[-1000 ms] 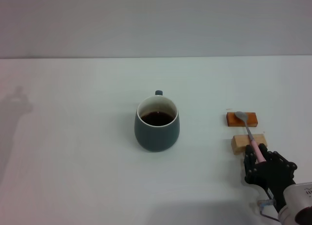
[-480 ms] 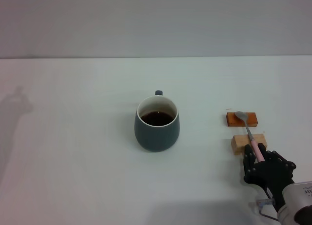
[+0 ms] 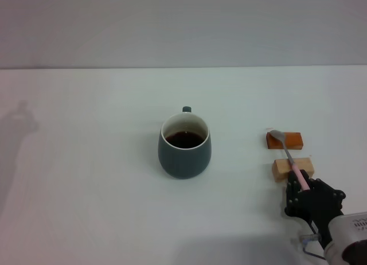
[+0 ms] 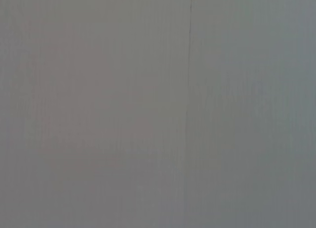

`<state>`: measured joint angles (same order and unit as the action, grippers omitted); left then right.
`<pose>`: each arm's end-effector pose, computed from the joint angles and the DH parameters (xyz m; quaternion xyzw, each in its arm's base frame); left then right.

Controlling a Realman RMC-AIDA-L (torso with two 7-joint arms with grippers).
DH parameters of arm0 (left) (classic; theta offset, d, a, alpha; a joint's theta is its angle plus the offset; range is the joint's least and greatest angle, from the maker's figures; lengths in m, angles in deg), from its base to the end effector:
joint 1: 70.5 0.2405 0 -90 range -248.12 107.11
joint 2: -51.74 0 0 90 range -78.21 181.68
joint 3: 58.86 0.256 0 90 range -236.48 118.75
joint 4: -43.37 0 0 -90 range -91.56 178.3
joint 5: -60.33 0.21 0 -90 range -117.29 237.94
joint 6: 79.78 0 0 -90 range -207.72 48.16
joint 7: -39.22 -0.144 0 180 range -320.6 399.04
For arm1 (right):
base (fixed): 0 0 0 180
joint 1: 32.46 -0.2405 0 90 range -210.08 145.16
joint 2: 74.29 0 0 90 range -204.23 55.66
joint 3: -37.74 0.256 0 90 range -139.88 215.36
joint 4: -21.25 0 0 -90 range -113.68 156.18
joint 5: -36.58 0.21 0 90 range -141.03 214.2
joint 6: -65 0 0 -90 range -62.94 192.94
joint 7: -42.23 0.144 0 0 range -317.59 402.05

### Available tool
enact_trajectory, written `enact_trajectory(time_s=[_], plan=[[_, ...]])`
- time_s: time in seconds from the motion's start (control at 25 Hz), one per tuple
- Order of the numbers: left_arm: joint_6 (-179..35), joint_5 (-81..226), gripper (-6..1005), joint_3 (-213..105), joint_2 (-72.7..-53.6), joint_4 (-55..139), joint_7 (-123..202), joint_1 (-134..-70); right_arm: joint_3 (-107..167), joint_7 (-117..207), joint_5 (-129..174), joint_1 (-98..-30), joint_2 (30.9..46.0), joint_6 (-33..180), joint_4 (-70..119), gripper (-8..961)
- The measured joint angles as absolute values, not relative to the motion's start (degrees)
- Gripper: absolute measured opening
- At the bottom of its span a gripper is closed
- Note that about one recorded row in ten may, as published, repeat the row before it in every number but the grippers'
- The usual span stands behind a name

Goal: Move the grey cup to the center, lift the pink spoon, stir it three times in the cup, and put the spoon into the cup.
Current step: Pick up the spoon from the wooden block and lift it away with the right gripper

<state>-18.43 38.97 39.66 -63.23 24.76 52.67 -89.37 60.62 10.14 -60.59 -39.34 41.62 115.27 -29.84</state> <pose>-0.3542 0.3379 0.0510 -0.6319 -0.2461 -0.3172 0.6630 0.2861 0.2319 -0.1131 -0.7427 0.3428 0.1915 0.5425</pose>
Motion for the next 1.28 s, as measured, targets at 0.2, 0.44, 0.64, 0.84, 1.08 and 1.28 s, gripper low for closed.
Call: enact_trajectory(time_s=[0.2,0.44,0.64,0.84,1.08,1.28], plan=[[-18.55,38.97,5,39.66,-63.22,24.91,52.66,-89.47,62.55,7.96,-60.49,-39.2,42.34,113.65,-29.83,149],[-18.64,38.93,5,39.6,-63.22,26.06,52.67,-90.11,62.82,7.95,-60.48,-39.4,42.42,112.91,-29.75,142],[-18.64,38.94,5,39.03,-63.22,26.18,52.67,-90.31,63.33,7.95,-60.49,-39.42,42.46,112.26,-29.72,138],[-18.64,38.98,5,38.96,-63.22,26.98,52.67,-91.08,63.35,7.95,-60.52,-39.4,42.53,112.08,-29.78,131],[-18.64,38.97,5,38.95,-63.22,28.33,52.7,-92.04,63.44,6.71,-60.65,-39.32,42.53,112.08,-30.45,124],[-18.63,38.97,5,38.95,-63.19,28.45,53.36,-92.13,64.37,2.54,-60.07,-38.52,42.58,112.08,-32.35,123]])
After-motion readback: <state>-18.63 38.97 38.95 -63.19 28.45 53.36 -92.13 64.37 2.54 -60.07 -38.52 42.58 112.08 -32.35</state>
